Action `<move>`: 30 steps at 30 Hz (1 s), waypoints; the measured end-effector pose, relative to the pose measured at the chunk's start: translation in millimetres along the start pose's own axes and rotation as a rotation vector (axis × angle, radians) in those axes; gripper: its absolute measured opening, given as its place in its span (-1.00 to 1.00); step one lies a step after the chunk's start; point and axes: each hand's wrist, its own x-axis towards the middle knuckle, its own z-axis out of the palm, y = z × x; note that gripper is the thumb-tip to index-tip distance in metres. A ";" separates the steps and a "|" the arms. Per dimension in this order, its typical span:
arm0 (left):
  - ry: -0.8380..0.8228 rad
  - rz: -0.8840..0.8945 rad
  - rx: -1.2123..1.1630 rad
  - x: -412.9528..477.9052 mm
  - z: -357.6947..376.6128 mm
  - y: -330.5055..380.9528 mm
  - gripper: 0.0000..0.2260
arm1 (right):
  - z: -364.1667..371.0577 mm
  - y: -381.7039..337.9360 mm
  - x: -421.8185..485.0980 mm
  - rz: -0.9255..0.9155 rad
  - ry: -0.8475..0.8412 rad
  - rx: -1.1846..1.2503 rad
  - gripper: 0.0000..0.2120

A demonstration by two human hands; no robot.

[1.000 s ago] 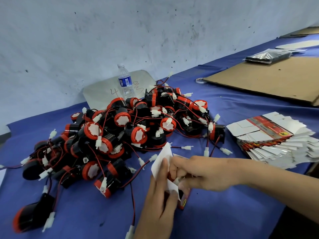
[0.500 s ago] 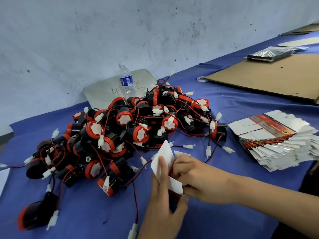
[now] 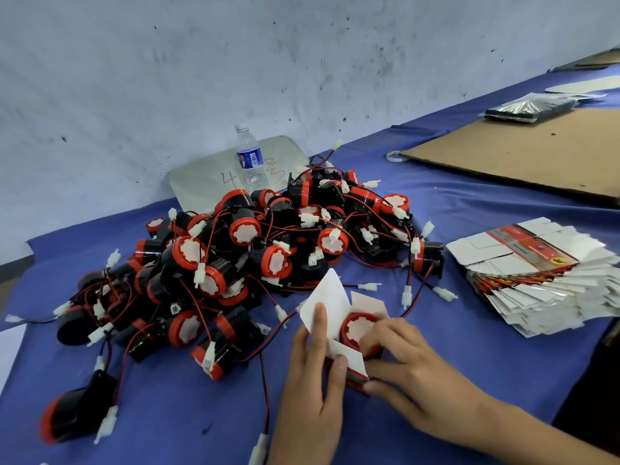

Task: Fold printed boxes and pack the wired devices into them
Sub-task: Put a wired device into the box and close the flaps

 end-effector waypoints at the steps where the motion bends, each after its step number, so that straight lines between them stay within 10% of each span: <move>1: 0.014 0.024 0.015 -0.5 0.4 1.4 -0.45 | 3.8 -0.2 -2.0 0.012 0.040 0.019 -0.85; 14: -0.067 0.031 0.051 -0.9 5.2 -0.8 -0.44 | -1.8 -5.0 5.2 0.016 0.119 -0.202 -0.85; 22: -0.120 -0.008 0.143 3.8 2.9 1.6 -0.56 | -7.8 -5.1 -10.3 0.283 0.538 0.330 -0.83; 26: -0.053 0.050 0.072 2.3 2.8 4.6 -0.68 | -8.6 2.2 5.1 0.593 0.437 0.917 -0.83; 30: 0.049 0.097 0.018 2.2 1.2 3.1 -0.60 | 2.4 1.0 1.3 0.501 0.301 0.672 -0.83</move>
